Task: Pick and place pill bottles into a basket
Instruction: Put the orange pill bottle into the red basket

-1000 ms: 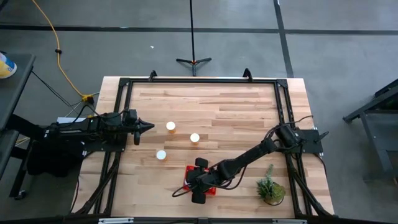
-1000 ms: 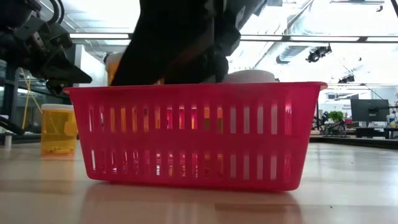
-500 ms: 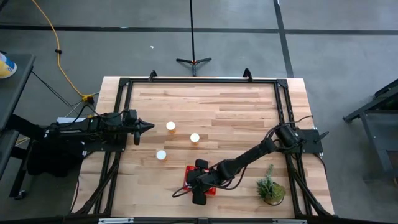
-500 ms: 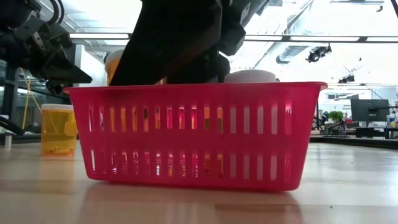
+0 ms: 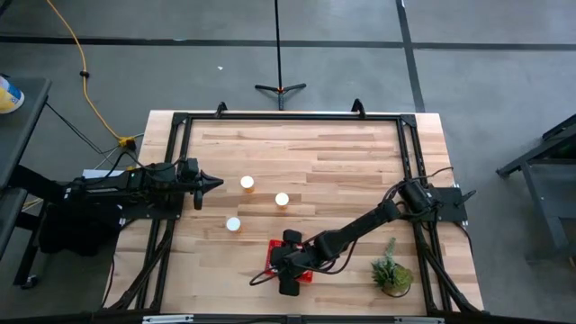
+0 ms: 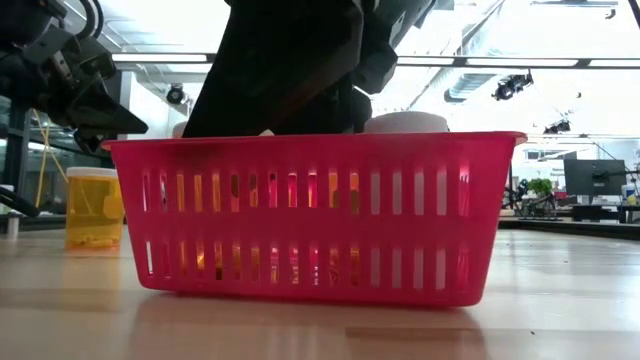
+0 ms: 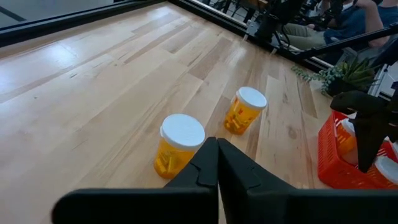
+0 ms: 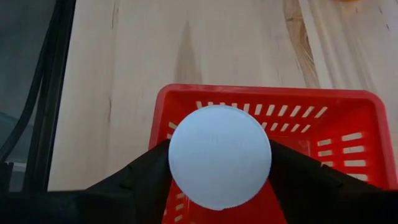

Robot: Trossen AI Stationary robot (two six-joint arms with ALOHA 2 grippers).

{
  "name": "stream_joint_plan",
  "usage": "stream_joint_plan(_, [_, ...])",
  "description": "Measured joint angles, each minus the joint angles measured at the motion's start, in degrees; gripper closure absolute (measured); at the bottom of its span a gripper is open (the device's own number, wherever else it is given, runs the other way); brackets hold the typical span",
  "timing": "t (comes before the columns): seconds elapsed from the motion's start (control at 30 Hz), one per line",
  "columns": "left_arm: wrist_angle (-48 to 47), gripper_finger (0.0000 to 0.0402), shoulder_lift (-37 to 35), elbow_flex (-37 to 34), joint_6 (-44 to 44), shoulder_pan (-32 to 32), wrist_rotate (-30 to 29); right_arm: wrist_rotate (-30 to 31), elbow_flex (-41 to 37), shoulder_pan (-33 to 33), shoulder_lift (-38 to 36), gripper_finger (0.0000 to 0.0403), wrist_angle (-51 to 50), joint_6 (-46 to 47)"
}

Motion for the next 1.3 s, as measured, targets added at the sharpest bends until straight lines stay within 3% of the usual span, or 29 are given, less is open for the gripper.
stream_joint_plan(0.2, [0.0,0.0379,0.0,0.0,0.3,0.0,0.0,-1.3,0.0,0.0,0.0,0.0164,0.0,0.0])
stream_joint_plan(0.4, [0.0,0.0355,0.0,0.0,0.4,0.0,0.0,-2.4,0.0,-0.2,0.0,0.0162,0.1,0.3])
stream_joint_plan(0.67, [0.0,0.0379,0.0,0.0,0.4,0.0,0.0,-2.3,0.1,-0.2,-0.1,0.0159,0.2,1.2])
stream_joint_plan(0.87, [0.0,0.035,0.0,0.0,0.4,0.0,0.0,-2.1,0.1,-0.2,-0.1,0.014,0.1,1.4])
stream_joint_plan(1.03, [0.0,0.0379,0.0,0.0,0.4,0.0,0.0,-3.0,0.1,-0.6,-0.1,0.0126,0.1,1.4])
stream_joint_plan(1.17, [0.0,0.0379,0.0,0.0,0.4,0.0,0.0,-5.3,0.1,-1.2,-0.1,0.0125,0.1,1.5])
stream_joint_plan(1.3, [0.0,0.0351,0.0,0.0,0.0,0.0,0.0,-6.6,0.1,-1.5,-0.4,0.0125,0.3,1.5])
